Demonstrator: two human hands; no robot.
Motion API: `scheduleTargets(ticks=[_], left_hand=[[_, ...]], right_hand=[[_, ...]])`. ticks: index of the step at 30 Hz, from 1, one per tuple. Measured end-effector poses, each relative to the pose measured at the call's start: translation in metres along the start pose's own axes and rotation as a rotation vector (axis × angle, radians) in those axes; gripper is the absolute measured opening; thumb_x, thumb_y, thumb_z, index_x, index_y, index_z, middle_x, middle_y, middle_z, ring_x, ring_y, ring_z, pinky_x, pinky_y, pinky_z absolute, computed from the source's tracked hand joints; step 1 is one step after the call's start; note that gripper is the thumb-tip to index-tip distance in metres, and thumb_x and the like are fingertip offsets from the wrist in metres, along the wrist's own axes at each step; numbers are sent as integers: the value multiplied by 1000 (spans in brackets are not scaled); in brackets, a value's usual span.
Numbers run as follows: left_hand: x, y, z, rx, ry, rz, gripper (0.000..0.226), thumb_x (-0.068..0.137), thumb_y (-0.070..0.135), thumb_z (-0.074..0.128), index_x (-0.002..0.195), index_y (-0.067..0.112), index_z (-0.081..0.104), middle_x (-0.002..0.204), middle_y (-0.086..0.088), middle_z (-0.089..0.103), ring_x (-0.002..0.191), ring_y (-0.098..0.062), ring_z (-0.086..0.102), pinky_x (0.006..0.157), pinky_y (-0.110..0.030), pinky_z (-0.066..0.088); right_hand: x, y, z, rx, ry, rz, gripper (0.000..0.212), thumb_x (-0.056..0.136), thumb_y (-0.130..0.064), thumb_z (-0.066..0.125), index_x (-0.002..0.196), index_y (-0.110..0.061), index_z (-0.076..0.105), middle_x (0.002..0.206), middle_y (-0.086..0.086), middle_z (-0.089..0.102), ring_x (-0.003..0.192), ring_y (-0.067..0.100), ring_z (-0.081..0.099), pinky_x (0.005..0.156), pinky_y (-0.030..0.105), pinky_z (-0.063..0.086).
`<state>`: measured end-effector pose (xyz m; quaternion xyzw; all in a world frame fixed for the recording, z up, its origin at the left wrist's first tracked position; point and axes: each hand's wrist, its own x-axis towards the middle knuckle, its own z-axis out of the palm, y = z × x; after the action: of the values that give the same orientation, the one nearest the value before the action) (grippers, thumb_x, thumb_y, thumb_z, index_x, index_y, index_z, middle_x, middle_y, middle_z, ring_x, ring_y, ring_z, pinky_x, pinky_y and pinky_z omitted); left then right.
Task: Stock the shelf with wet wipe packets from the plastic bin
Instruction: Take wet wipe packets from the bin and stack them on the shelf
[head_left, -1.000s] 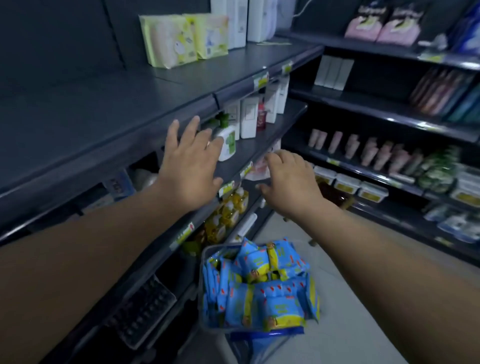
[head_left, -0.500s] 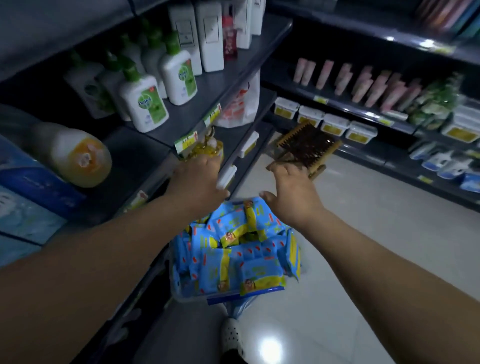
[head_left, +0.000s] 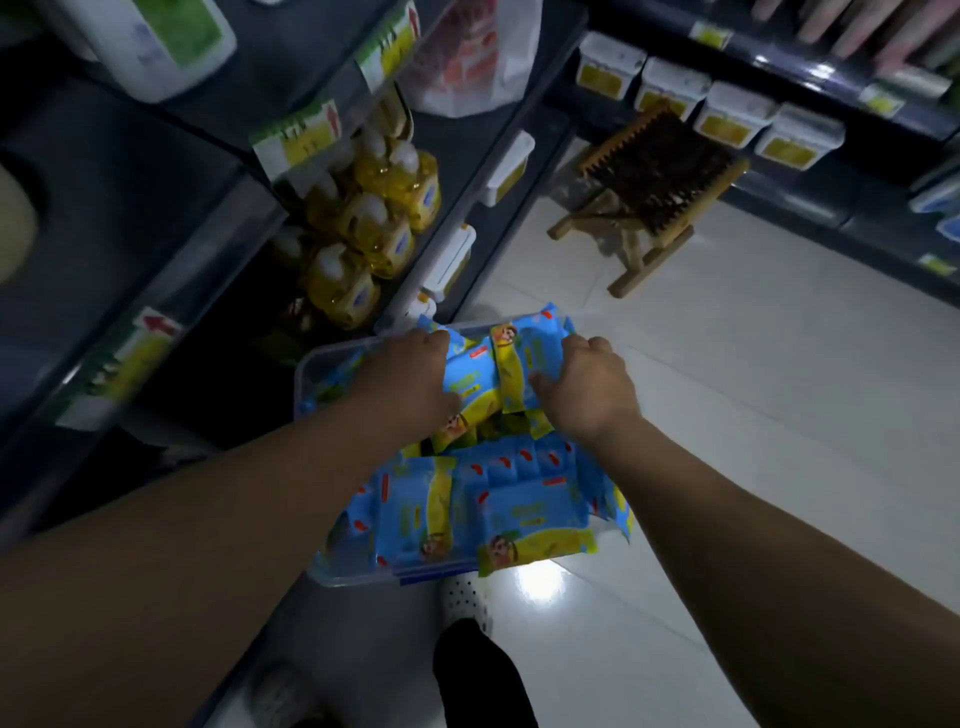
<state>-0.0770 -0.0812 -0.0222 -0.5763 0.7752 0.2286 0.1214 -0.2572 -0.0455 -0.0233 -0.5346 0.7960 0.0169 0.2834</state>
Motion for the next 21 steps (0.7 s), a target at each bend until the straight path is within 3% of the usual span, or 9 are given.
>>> scheduleTargets(ticks=[4,8,12,14,18,21], left_hand=[[20,-9,26,-15,-57,-45,62,80,46,68,127,13,44,135,-13,44,123,-32,43,94,-46,45],[33,-14,46,-2,-64,-89,65,78,47,70,127,12,44,147,-15,30,130,-35,36,98,-45,43],[37,-7,55,-73,-80,-164,53,75,43,76,108,13,47,116,-12,53,104,-30,55,70,-35,44],[36,-2,53,-101,-136,-189,45,79,44,73,103,13,50,105,-8,56,94,-26,56,66,-32,39],[29,-6,43,-332,-118,-224,30,84,34,69,95,16,47,92,-3,45,91,-26,52,69,-32,39],[18,-15,33,-512,-30,-234,28,83,27,71,81,14,46,83,-6,47,77,-25,48,65,-32,38]], right_hand=[[23,0,24,-29,12,73,66,89,-53,54,135,-9,40,134,14,44,124,36,40,99,45,38],[37,1,43,-113,70,93,76,84,-60,57,138,-11,35,134,12,43,123,33,40,96,44,40],[42,0,52,-78,82,104,79,79,-48,71,136,-10,32,132,13,40,121,34,43,97,42,41],[43,-3,53,4,76,124,78,77,-39,77,134,-8,34,131,14,38,118,35,48,96,40,42],[38,0,49,216,30,192,57,76,-28,79,118,-6,47,120,13,50,111,32,55,83,35,43],[30,3,45,428,-10,187,24,82,-26,72,83,-13,52,76,-1,54,75,25,58,55,26,36]])
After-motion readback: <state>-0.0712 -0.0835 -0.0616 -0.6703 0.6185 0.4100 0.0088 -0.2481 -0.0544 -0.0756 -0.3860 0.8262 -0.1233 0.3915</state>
